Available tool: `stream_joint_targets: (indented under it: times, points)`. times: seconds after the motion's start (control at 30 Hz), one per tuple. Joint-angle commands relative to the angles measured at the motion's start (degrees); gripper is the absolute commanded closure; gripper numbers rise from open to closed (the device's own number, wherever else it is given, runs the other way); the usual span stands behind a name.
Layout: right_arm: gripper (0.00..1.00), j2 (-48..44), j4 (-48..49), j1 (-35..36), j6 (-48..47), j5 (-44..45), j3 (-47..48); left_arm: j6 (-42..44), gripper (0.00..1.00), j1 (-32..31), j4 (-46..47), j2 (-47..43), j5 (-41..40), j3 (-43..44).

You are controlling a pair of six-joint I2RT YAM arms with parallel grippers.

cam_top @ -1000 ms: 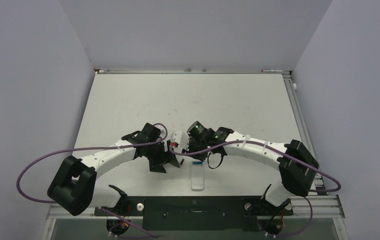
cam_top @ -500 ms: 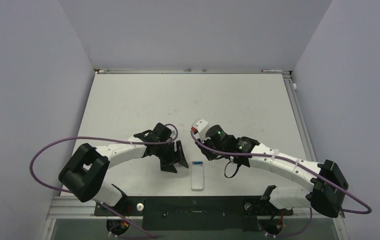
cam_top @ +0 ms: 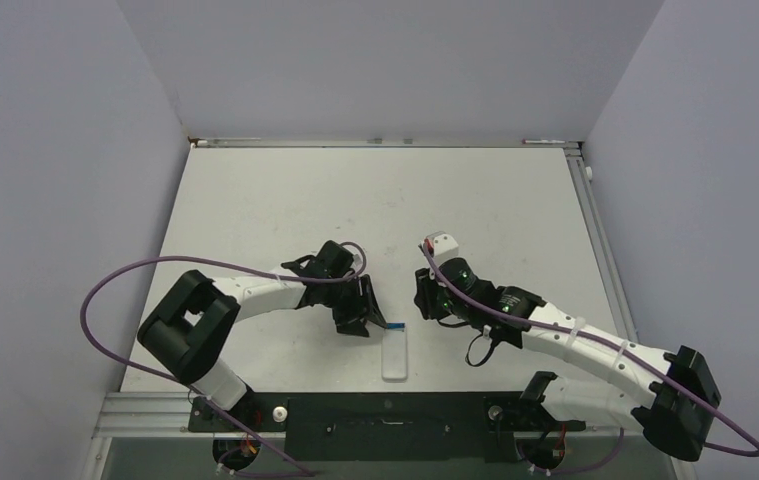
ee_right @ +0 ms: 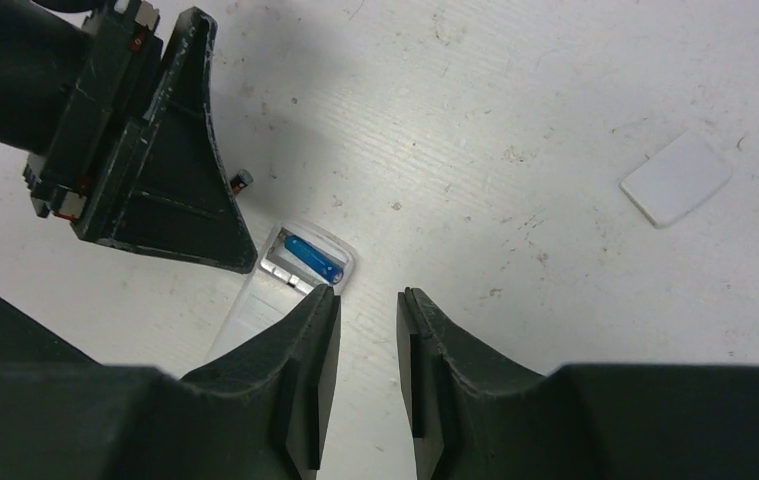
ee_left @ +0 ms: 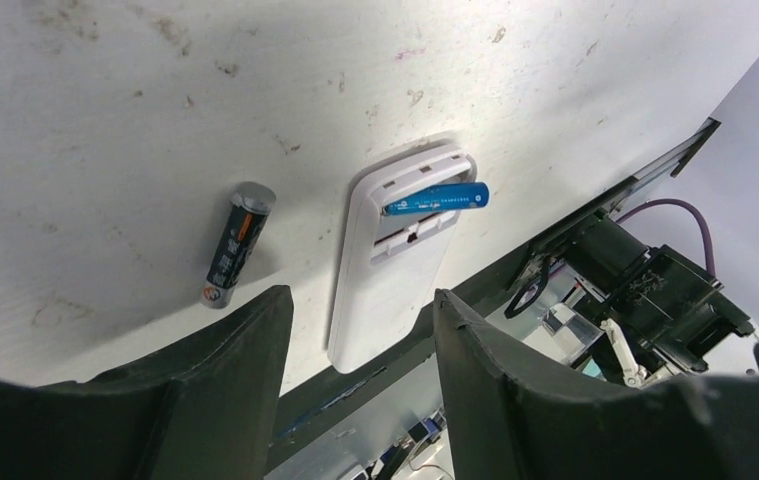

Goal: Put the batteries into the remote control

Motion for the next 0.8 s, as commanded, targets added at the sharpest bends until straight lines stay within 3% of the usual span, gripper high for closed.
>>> stream_joint_targets:
  times: [0.0,0.77]
  points:
    - [0.72,1.4,1.8,-0.6,6.8,-1.8,0.2,-1.7,0.50,-0.8,4.6,1.9,0.7,2.1]
    - [0.80,4.8,7.5,-0.7,13.6,-5.2,-4.5,-1.8,0.80,-0.9,5.2,7.0,-1.3,5.3]
